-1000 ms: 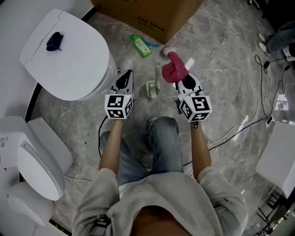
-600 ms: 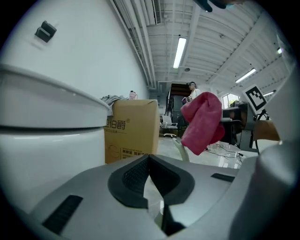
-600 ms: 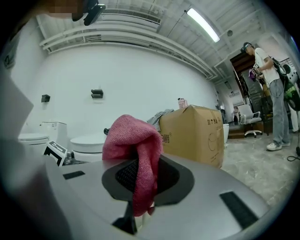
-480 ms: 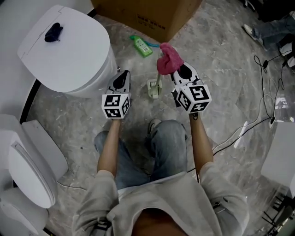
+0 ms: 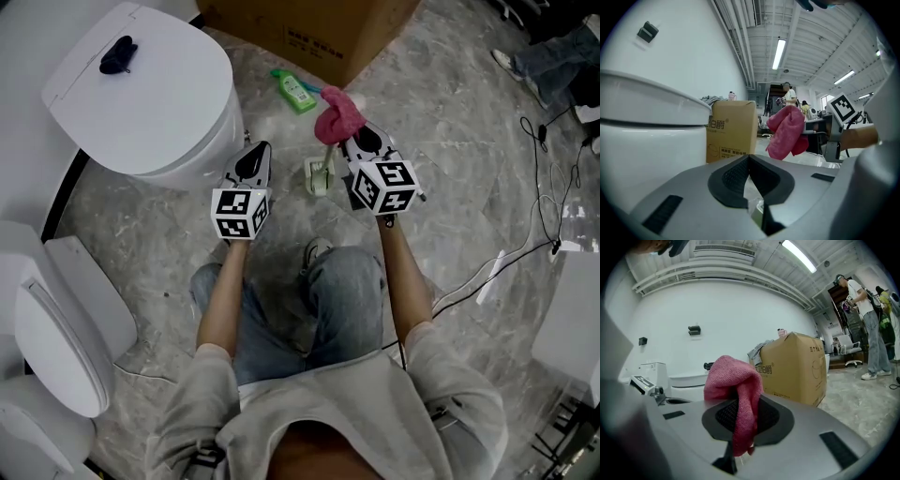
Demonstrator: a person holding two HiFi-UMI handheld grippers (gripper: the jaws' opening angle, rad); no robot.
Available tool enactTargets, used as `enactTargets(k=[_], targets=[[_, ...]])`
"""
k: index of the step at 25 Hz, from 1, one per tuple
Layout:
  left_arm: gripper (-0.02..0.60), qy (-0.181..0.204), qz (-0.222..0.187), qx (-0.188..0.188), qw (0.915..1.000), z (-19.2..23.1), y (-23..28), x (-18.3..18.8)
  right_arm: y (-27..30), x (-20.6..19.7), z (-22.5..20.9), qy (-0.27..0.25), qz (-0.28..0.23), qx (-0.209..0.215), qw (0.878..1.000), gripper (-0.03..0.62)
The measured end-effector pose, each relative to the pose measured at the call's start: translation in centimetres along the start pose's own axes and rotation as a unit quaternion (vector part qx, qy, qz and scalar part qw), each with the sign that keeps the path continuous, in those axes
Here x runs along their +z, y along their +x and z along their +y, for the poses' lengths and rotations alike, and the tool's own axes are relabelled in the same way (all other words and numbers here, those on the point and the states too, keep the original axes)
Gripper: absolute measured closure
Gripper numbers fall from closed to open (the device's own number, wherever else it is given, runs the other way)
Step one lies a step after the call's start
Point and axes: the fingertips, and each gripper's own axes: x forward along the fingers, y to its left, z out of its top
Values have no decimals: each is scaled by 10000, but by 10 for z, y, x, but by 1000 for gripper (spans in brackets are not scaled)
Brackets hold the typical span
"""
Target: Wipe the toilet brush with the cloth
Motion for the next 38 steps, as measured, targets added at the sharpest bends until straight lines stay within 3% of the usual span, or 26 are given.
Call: enactTargets(k=[24, 38], targets=[[563, 133, 242, 24, 9996, 0, -2, -25, 0, -133, -4, 449, 1013, 128, 9938, 530], [563, 121, 389, 79, 9991, 4, 0, -41, -1, -230, -4, 765, 1917, 228, 9782, 530]])
